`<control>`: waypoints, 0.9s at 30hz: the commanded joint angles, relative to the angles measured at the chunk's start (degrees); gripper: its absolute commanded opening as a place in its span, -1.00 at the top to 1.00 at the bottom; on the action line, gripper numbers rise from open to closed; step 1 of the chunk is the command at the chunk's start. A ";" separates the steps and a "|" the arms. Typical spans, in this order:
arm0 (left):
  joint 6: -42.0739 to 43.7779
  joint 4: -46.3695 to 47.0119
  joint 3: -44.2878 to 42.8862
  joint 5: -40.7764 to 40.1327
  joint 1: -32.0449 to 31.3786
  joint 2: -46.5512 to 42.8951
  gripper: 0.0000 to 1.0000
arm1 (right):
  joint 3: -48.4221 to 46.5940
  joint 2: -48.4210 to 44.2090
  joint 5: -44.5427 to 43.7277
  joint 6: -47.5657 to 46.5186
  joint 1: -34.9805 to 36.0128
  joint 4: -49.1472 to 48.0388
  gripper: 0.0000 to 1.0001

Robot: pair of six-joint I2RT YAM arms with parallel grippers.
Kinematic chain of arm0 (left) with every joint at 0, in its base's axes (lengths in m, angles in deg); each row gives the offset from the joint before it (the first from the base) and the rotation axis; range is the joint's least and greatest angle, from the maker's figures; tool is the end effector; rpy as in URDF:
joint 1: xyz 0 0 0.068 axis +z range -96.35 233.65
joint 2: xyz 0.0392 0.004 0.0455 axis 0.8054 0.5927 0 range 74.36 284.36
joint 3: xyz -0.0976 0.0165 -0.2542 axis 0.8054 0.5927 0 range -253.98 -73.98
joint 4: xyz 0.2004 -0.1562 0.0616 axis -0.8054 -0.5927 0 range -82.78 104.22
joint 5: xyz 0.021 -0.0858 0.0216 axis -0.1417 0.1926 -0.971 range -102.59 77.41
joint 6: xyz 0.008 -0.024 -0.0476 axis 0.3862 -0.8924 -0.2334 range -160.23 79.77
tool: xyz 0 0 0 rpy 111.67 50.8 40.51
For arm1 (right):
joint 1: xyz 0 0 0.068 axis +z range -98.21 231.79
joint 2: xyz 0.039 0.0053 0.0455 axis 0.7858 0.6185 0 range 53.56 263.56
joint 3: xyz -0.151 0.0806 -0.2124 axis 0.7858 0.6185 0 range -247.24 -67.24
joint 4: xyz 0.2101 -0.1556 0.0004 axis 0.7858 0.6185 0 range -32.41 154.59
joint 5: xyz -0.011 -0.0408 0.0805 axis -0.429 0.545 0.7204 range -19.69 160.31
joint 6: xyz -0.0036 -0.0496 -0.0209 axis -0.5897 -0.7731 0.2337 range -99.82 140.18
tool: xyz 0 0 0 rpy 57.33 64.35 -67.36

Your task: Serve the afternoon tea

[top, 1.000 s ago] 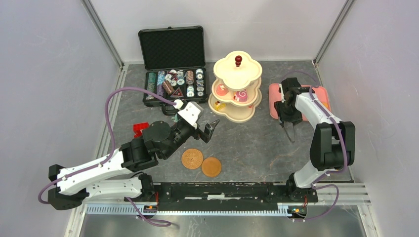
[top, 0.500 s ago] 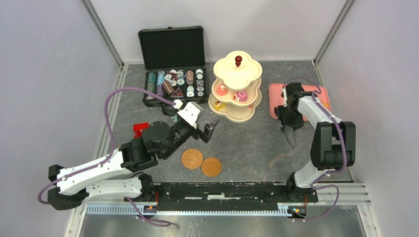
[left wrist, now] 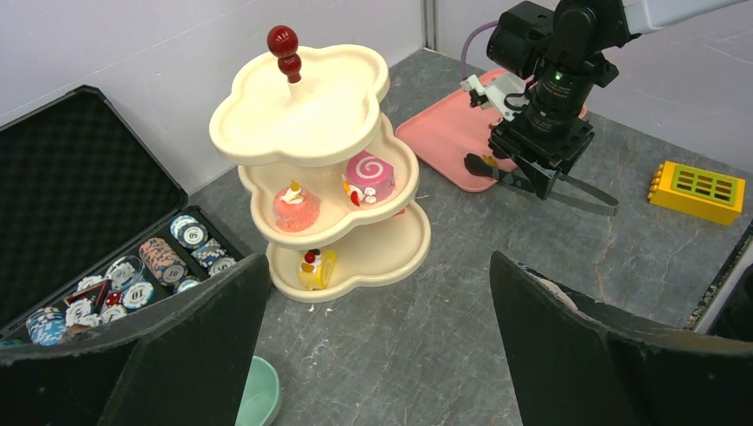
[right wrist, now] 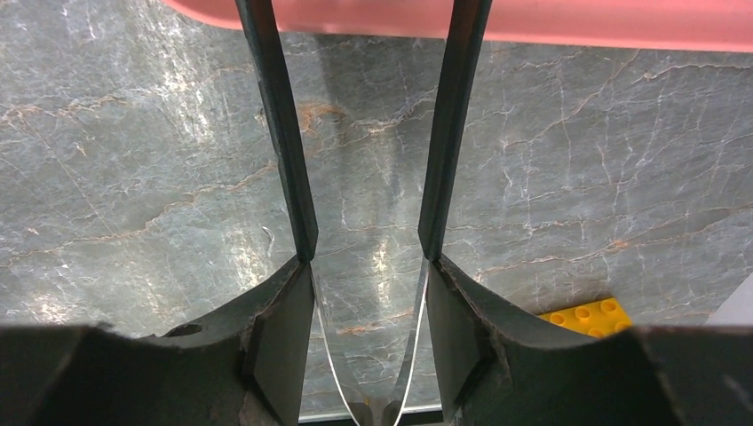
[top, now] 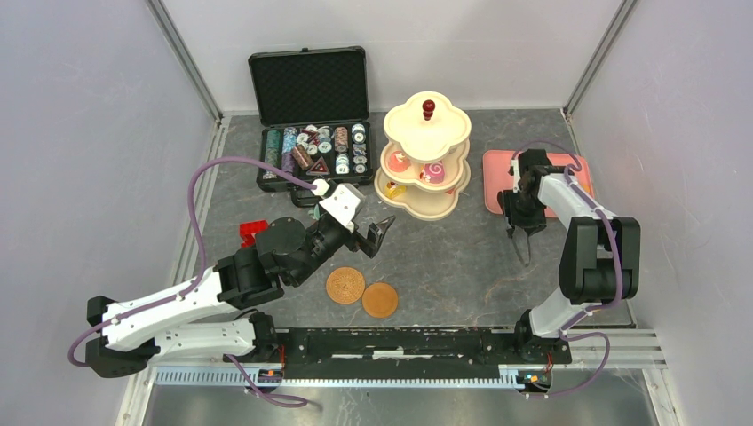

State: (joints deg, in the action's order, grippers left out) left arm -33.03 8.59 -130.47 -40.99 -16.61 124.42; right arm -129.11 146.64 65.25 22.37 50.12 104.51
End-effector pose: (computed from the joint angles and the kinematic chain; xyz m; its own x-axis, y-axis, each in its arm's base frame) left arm 0.0810 -0.1756 0.4044 0.0884 0.0802 -0.9928 0.6615 0.7405 0.1187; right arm 0.2969 -0.0117 0.1944 -0.9757 0.0666 -0.2088 0.0846 0.9933 -0.0783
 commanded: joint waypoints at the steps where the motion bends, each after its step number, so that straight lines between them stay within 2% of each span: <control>1: -1.28 2.46 -0.02 -0.07 -0.32 -0.72 -1.00 | 0.31 0.17 -1.20 -0.49 -0.18 -0.47 -0.03; 7: -1.42 2.53 -0.02 0.19 -0.32 -0.50 -1.00 | 1.15 0.19 -0.20 -1.16 -0.17 -0.90 0.11; 17: -1.46 2.46 -0.07 -0.07 -0.38 -0.19 -1.00 | -2.23 -2.41 -1.89 -0.37 -0.26 -2.38 0.62; 27: -1.11 2.38 -0.11 -0.68 -0.37 -0.58 -1.00 | -1.95 -6.61 -0.28 1.06 -0.58 -4.73 0.75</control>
State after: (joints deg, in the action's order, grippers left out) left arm -33.03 8.57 -130.47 -40.97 -16.61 124.45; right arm -128.89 143.41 64.42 22.48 50.05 102.04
